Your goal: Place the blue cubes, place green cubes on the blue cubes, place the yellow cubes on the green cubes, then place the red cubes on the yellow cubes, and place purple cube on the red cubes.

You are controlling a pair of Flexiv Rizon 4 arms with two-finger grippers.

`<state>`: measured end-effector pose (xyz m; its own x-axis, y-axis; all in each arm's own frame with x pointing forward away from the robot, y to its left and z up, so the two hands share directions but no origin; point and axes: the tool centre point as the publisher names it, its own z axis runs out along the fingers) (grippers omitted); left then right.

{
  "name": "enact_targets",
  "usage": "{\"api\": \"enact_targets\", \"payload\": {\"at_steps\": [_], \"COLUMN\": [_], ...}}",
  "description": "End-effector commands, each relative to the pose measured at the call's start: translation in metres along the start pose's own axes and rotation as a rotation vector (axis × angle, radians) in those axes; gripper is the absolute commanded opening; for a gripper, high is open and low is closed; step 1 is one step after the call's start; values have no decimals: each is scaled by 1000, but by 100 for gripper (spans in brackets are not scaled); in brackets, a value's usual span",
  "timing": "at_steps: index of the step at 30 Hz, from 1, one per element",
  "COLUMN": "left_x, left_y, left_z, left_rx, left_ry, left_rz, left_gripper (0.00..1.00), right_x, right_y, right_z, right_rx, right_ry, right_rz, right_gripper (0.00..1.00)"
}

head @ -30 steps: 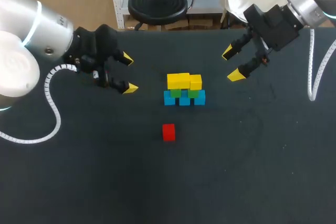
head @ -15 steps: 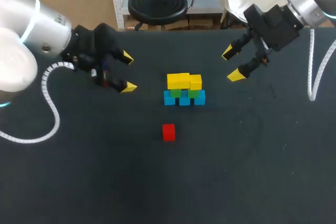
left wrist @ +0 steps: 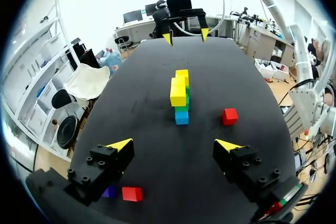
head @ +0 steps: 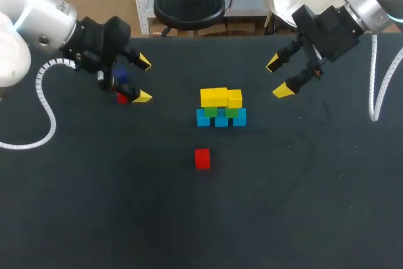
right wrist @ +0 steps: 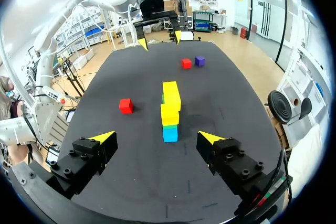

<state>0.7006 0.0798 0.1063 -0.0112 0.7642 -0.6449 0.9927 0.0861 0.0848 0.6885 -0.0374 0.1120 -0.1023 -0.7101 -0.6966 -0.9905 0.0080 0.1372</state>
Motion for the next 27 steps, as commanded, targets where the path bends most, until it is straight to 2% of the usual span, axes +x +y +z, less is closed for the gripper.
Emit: {"api": "enact_targets", "payload": {"at_steps": [1, 8, 10, 21, 27], "left_x": [-2, -2, -2, -2, -2], "left_y": [-1, -1, -1, -1, -1], "left_z": [0, 0, 0, 0, 0], "left_rx": [-2, -2, -2, -2, -2], "left_ry": [5, 5, 5, 5, 5], "left_rz": [0, 0, 0, 0, 0], "left_gripper": [100, 100, 100, 100, 100], "right_x": [0, 0, -9, -22, -28], "right_y": [0, 0, 13, 88, 114], "right_z": [0, 0, 0, 6, 19], "right_rx": [1, 1, 42, 182, 189], "right_ry": [0, 0, 23, 71, 84], "right_rz": [0, 0, -17, 21, 5], "right_gripper": [100, 100, 100, 100, 100]}}
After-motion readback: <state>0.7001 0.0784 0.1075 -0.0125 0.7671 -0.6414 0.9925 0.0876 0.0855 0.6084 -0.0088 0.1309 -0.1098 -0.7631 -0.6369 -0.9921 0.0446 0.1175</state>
